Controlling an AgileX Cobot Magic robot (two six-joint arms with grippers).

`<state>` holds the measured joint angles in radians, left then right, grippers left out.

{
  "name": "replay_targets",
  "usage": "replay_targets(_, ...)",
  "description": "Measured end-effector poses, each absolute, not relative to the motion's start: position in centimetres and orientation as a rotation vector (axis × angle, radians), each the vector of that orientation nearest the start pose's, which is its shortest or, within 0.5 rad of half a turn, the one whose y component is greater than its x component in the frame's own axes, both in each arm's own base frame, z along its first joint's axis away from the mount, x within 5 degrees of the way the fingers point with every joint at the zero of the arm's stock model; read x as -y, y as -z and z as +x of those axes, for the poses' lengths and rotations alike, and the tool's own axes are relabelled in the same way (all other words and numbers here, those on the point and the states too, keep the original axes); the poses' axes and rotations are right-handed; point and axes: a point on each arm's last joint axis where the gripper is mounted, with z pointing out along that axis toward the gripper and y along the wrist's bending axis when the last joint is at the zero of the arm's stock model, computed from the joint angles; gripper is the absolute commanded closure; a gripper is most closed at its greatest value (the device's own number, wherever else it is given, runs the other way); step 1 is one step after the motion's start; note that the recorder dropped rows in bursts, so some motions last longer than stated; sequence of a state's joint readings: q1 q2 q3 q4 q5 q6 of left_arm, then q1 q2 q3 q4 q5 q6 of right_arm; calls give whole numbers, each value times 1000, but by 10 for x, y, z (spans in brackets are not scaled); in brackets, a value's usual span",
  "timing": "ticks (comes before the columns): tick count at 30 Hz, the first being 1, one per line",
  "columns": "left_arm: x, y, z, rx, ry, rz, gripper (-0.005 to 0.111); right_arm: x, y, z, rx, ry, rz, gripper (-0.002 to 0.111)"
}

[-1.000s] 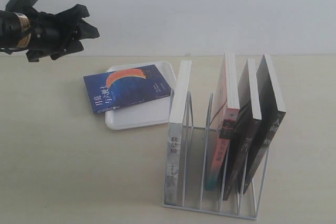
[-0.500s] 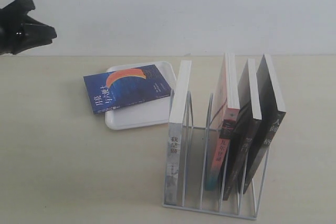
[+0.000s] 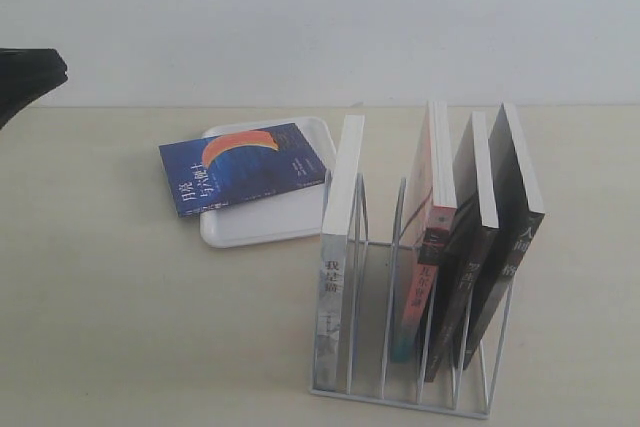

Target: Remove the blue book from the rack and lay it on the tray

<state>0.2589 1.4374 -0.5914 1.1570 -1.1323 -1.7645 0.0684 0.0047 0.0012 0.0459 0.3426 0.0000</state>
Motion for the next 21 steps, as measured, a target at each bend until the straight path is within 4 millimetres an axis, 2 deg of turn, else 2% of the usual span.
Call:
replay_targets(5, 18, -241, 222, -1683, 1372, -312, 102, -5, -182, 54, -1832, -93, -34, 108)
replay_targets(9, 26, -240, 206, -1720, 1374, -236, 102, -5, -182, 54, -1832, -93, -34, 108)
replay_targets(17, 31, -236, 198, -1786, 1308, -58, 102, -5, -182, 54, -1832, -93, -34, 108)
replay_targets(21, 31, -236, 198, -1782, 1292, -38, 102, -5, -182, 54, -1832, -93, -34, 108)
